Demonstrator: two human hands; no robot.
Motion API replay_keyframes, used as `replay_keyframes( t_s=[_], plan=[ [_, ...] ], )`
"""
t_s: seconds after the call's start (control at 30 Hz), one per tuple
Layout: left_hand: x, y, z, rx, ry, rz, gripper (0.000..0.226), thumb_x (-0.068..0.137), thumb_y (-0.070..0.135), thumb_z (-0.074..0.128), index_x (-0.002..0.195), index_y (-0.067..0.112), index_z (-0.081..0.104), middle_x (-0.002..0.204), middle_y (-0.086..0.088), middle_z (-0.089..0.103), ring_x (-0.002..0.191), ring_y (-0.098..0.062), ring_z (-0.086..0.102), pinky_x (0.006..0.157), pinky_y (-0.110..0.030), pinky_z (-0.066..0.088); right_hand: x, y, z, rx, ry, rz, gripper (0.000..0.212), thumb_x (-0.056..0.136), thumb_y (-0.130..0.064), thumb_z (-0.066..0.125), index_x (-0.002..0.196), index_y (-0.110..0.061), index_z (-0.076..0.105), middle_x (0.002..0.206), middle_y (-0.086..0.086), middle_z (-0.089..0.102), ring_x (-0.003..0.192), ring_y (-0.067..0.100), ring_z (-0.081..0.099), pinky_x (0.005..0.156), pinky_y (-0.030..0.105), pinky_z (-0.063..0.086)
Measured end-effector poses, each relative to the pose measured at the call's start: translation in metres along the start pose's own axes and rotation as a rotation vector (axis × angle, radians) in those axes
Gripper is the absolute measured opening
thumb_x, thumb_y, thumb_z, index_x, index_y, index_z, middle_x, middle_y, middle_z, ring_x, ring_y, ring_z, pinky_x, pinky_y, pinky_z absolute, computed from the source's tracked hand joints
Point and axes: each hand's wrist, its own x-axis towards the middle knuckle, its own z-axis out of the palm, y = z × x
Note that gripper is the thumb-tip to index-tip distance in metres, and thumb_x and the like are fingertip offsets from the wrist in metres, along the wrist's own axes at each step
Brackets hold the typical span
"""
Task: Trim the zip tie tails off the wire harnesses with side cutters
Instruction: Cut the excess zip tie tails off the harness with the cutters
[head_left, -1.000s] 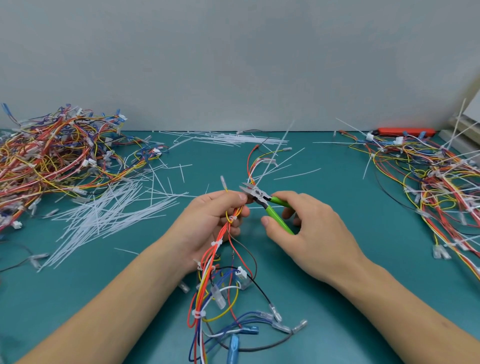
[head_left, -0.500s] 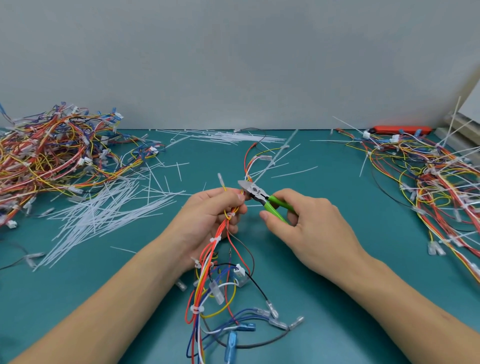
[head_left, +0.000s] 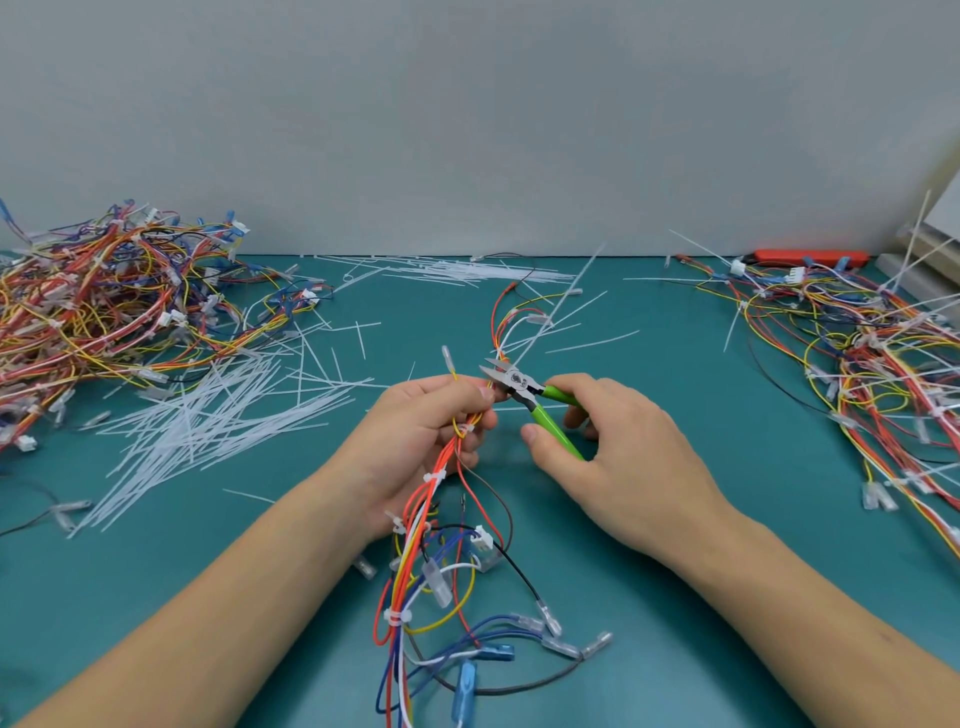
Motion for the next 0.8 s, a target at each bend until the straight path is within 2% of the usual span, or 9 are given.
replay_keyframes(
  t_s=[0.13,0.27,0.33,0.5,0.67,0.8],
  plan=[
    [-0.0006,-0.0001,0.0004,-0.004,0.001,0.004,0.01,0.089,0.011,0.069,0.091,0.007,0.077,0.07,-0.006,0.062,0.051,-0.011,0.048,0.046,-0.02,0.041,0.0013,0.0008,0.0007,-0.004,0.002,-0.008,0.043,0.09,-0.064,0.054,0.126,-0.039,0.057,0.092,-0.02,0.053,0.091,0.008,0.052,0.093,0.041,0.048],
    [-0.0004,0.0011,0.0011,-0.014,0.006,0.004,0.018,0.077,0.017,0.073,0.091,0.007,0.077,0.069,-0.006,0.061,0.049,-0.011,0.047,0.045,-0.02,0.041,0.0036,0.0014,-0.001,0.011,-0.019,0.01,0.027,0.092,-0.064,0.053,0.106,-0.04,0.056,0.065,-0.009,0.053,0.065,0.011,0.052,0.065,0.036,0.048],
    [-0.0003,0.0015,0.0004,-0.015,0.008,0.0,0.015,0.077,0.018,0.073,0.087,0.009,0.078,0.069,-0.006,0.061,0.049,-0.012,0.047,0.045,-0.021,0.041,0.0048,0.0004,-0.0023,-0.017,-0.026,0.003,0.029,0.094,-0.064,0.052,0.106,-0.039,0.055,0.059,-0.004,0.05,0.06,0.013,0.05,0.06,0.036,0.048],
    [-0.0015,0.0031,0.0003,-0.026,0.005,-0.019,0.014,0.076,0.019,0.074,0.085,0.01,0.079,0.068,-0.005,0.062,0.049,-0.011,0.047,0.045,-0.021,0.042,0.0029,-0.0012,-0.002,-0.03,-0.027,0.007,0.034,0.093,-0.066,0.049,0.111,-0.037,0.055,0.063,-0.007,0.048,0.064,0.012,0.049,0.066,0.038,0.05],
    [-0.0029,0.0041,0.0008,-0.018,-0.003,-0.023,0.015,0.078,0.019,0.073,0.087,0.01,0.081,0.07,-0.004,0.061,0.05,-0.011,0.047,0.046,-0.02,0.041,0.0016,-0.0015,0.0,-0.004,-0.02,-0.01,0.051,0.09,-0.068,0.048,0.129,-0.037,0.055,0.094,-0.017,0.055,0.09,0.008,0.052,0.089,0.038,0.048],
    [-0.0032,0.0054,0.0013,-0.012,-0.016,-0.04,0.009,0.082,0.015,0.073,0.086,0.011,0.081,0.07,-0.003,0.061,0.05,-0.011,0.046,0.045,-0.02,0.041,0.0021,-0.0008,-0.0015,0.012,-0.014,-0.024,0.054,0.089,-0.066,0.05,0.132,-0.034,0.056,0.101,-0.018,0.054,0.099,0.007,0.052,0.098,0.044,0.047]
  ],
)
